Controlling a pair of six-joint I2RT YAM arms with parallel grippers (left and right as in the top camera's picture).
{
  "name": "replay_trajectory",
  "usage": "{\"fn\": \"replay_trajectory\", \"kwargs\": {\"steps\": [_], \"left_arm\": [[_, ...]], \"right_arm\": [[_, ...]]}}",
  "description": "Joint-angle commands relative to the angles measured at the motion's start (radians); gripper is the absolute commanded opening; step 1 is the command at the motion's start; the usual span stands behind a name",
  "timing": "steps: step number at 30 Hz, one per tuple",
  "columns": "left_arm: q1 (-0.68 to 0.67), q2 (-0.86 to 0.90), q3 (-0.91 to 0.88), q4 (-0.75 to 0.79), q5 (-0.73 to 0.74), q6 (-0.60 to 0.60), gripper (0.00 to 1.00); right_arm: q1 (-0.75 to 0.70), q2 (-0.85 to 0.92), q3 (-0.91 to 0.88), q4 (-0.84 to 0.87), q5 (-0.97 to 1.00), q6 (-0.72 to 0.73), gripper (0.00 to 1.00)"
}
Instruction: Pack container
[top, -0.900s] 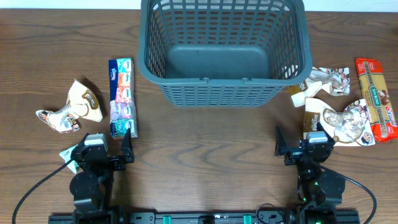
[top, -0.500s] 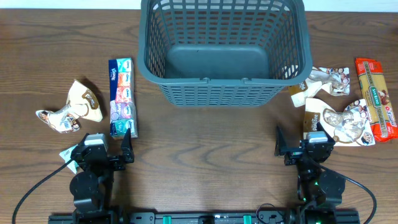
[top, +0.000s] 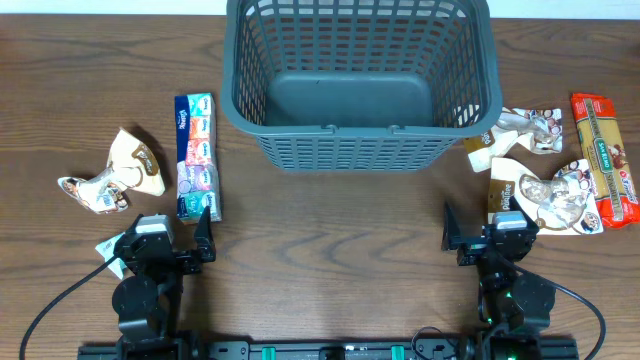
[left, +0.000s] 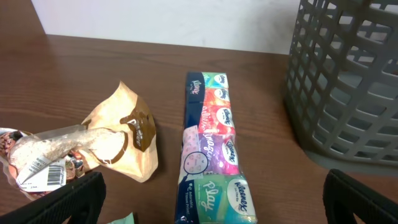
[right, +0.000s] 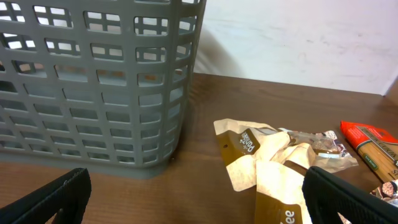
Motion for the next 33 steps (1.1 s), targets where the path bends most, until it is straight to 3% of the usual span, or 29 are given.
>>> {"fn": "replay_trajectory", "kwargs": {"steps": [1, 18, 27, 29, 33], "left_arm": [[0.005, -0.006, -0.025, -0.003, 0.010, -0.002, 0.99], [0.005, -0.006, -0.025, -0.003, 0.010, -0.002, 0.99], [0.005, -0.006, -0.025, -0.003, 0.010, -0.002, 0.99], [0.005, -0.006, -0.025, -0.003, 0.010, -0.002, 0.99], [0.005, -0.006, -0.025, -0.003, 0.010, -0.002, 0.99]], "right_arm": [[0.008, -0.011, -0.007, -0.001, 0.006, -0.013, 0.99], [0.008, -0.011, -0.007, -0.001, 0.006, -0.013, 0.99], [0.008, -0.011, 0.013, 0.013, -0.003, 0.106, 0.99], [0.006, -0.011, 0.048, 0.006, 0.039, 0.139, 0.99], [0.006, 0.007, 0.195, -0.116, 0.315, 0.259, 0.99]]}}
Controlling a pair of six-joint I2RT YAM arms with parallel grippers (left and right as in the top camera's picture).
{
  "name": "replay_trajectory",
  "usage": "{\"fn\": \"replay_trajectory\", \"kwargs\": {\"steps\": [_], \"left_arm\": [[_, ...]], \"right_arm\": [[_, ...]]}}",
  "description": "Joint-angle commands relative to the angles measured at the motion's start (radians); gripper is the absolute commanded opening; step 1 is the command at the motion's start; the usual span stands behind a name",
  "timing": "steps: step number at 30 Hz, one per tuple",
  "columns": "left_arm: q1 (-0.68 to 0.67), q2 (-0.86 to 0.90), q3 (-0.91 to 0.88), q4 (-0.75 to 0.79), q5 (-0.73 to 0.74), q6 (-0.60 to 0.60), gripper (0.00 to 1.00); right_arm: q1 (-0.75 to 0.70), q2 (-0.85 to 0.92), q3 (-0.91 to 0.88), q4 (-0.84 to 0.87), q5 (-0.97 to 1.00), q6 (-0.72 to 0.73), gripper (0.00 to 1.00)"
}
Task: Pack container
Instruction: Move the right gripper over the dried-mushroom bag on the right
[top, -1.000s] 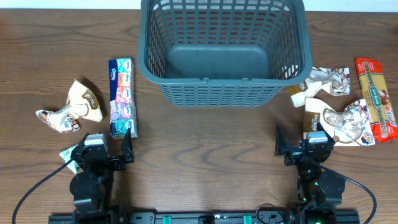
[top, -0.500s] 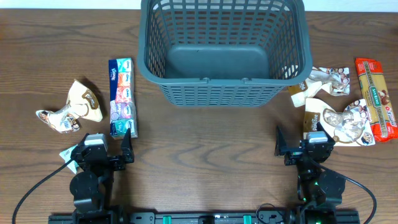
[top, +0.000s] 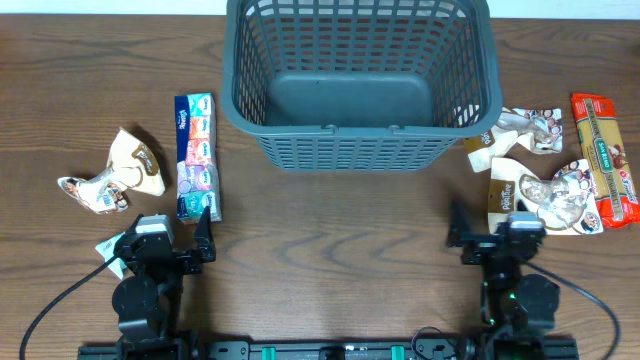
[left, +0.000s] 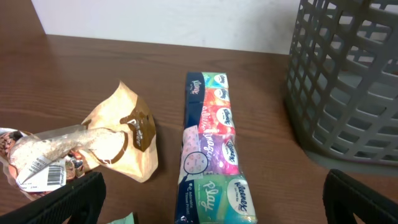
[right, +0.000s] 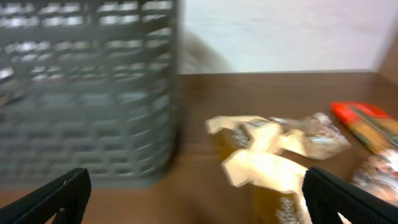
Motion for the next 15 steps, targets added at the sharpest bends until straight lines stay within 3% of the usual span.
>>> {"fn": "replay_trajectory", "kwargs": {"steps": [1, 4, 9, 15], "left_arm": [[0.005, -0.006, -0.025, -0.003, 0.010, -0.002, 0.99], [0.005, -0.006, -0.025, -0.003, 0.010, -0.002, 0.99], [0.005, -0.006, -0.025, -0.003, 0.010, -0.002, 0.99], [0.005, -0.006, -0.025, -0.003, 0.010, -0.002, 0.99]], "right_arm": [[0.005, 0.022, 0.162, -0.067, 0.280, 0.139, 0.99], [0.006, 0.126, 0.319, -0.154, 0.453, 0.204, 0.99], [0.004, 0.406, 0.616, -0.236, 0.579, 0.156, 0.99], [0.007, 0.663, 0.983, -0.555, 0.501, 0.125, 0.99]]}}
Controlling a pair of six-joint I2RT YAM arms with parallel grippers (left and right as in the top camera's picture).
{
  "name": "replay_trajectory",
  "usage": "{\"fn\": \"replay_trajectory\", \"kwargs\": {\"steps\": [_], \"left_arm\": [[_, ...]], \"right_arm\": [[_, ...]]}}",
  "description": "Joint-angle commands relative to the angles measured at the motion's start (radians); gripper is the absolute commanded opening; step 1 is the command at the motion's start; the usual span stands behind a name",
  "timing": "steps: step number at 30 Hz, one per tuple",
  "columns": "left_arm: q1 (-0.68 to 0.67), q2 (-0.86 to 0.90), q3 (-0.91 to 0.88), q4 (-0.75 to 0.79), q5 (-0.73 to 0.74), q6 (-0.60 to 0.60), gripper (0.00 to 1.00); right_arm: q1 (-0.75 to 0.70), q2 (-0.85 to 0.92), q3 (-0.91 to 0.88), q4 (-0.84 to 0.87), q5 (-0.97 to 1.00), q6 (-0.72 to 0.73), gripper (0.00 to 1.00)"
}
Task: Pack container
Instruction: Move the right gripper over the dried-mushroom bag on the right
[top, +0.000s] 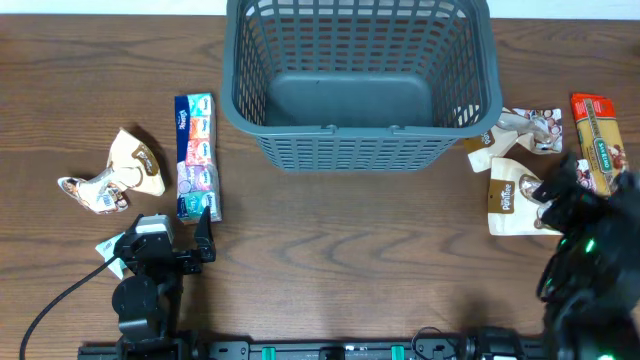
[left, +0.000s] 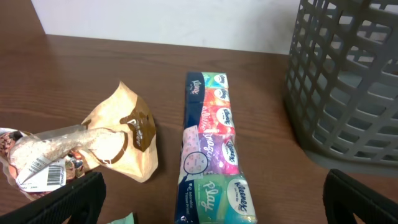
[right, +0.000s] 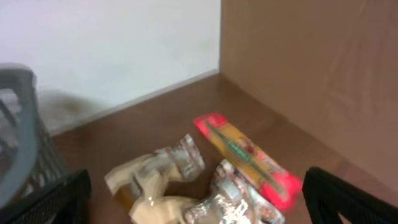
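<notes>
The empty grey basket (top: 360, 80) stands at the back centre. A colourful tissue pack (top: 196, 155) (left: 211, 149) and a tan snack bag (top: 115, 175) (left: 93, 140) lie to its left. My left gripper (top: 160, 238) (left: 211, 208) rests low at the front, open, with the near end of the tissue pack between its fingers. To the basket's right lie tan snack bags (top: 515, 130) (right: 155, 174), a foil-fronted bag (top: 520, 195) (right: 236, 199) and a red pasta pack (top: 600, 150) (right: 245, 155). My right gripper (top: 575, 200) (right: 199, 211) hangs open above them, holding nothing.
The basket's wall (left: 348, 81) fills the right of the left wrist view and its rim (right: 15, 99) the left of the right wrist view. A white wall and a brown panel (right: 311, 74) stand behind the table's far right corner.
My right arm has lifted off its low spot at the front and swung right; it is now over the snack bags and pasta pack. The left arm has not moved.
Both grippers rested open and low at the front edge, the right one facing the basket's corner and the bags. Then the right one had turned slightly right, its view blurred. Now it looks down on the right-hand pile. No object has moved.
</notes>
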Motion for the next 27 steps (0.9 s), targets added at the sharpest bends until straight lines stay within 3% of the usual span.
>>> {"fn": "replay_trajectory", "kwargs": {"steps": [1, 4, 8, 12, 14, 16, 18, 21, 27], "left_arm": [[0.005, -0.006, -0.025, -0.003, 0.010, -0.002, 0.99], [0.005, -0.006, -0.025, -0.003, 0.010, -0.002, 0.99], [0.005, -0.006, -0.025, -0.003, 0.010, -0.002, 0.99], [0.005, -0.006, -0.025, -0.003, 0.010, -0.002, 0.99], [0.005, -0.006, -0.025, -0.003, 0.010, -0.002, 0.99], [0.005, -0.006, -0.025, -0.003, 0.010, -0.002, 0.99], [0.005, -0.006, -0.025, -0.003, 0.010, -0.002, 0.99], [0.005, -0.006, -0.025, -0.003, 0.010, -0.002, 0.99], [0.005, -0.006, -0.025, -0.003, 0.010, -0.002, 0.99]], "right_arm": [[0.007, 0.079, 0.145, -0.149, -0.107, -0.006, 0.99], [0.006, 0.109, 0.165, -0.250, -0.276, -0.043, 0.99], [0.006, 0.143, 0.118, -0.198, -0.210, -0.126, 0.99], [-0.011, 0.198, 0.164, -0.171, -0.121, 0.061, 0.99], [-0.041, 0.227, 0.210, -0.208, -0.080, 0.222, 0.99], [-0.103, 0.269, 0.278, -0.289, -0.056, 0.475, 0.99], [-0.180, 0.324, 0.346, -0.350, -0.130, 0.618, 0.99], [-0.293, 0.438, 0.467, -0.441, -0.269, 0.623, 0.99], [-0.354, 0.575, 0.579, -0.668, -0.332, 0.619, 0.99]]}}
